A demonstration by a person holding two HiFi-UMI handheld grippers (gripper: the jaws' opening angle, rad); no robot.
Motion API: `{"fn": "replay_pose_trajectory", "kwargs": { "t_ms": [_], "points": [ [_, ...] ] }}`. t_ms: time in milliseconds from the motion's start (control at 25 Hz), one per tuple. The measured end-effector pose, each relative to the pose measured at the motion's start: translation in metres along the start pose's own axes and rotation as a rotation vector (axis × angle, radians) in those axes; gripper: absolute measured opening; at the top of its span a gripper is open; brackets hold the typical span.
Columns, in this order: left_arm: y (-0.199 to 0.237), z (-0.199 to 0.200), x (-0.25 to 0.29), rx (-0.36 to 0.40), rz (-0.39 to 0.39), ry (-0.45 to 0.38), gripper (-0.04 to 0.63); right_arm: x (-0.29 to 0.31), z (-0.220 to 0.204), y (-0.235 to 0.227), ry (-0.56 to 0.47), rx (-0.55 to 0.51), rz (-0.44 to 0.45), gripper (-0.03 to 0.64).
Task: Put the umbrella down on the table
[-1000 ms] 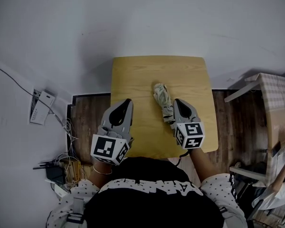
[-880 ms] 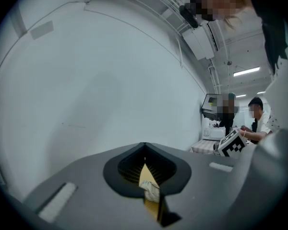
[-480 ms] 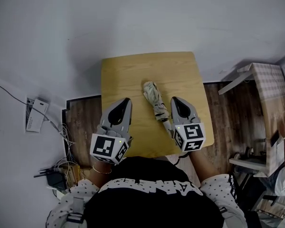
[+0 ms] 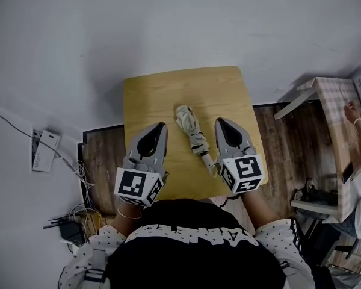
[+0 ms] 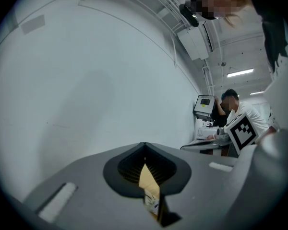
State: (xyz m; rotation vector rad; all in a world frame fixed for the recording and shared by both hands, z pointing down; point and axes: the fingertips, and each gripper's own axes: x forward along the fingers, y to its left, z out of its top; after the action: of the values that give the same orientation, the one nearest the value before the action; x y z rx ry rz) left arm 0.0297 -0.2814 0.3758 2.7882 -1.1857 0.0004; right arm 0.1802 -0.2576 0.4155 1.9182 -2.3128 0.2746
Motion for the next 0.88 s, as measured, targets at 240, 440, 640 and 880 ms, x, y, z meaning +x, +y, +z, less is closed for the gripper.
{"fn": "replay_pose_trajectory", "kwargs": {
  "t_ms": [240,440,640,880],
  "points": [
    [0.001,-0.001,-0.002,0.002,0.013,0.005,0.002,-0.001,0.008,0.002,-0.024,0.0,0.013,0.014],
    [-0.003,-0.001,-0.004,0.019,0.012,0.008,0.002,-0.004,0.008,0.003,-0.016,0.001,0.029,0.014],
    [-0.004,0.0,-0.007,0.019,0.011,0.006,0.002,-0.007,0.007,0.002,-0.014,0.012,0.022,0.014],
    [-0.005,-0.001,-0.01,0.02,0.013,0.009,0.002,-0.011,0.007,0.003,-0.016,0.014,0.022,0.014]
  ]
}}
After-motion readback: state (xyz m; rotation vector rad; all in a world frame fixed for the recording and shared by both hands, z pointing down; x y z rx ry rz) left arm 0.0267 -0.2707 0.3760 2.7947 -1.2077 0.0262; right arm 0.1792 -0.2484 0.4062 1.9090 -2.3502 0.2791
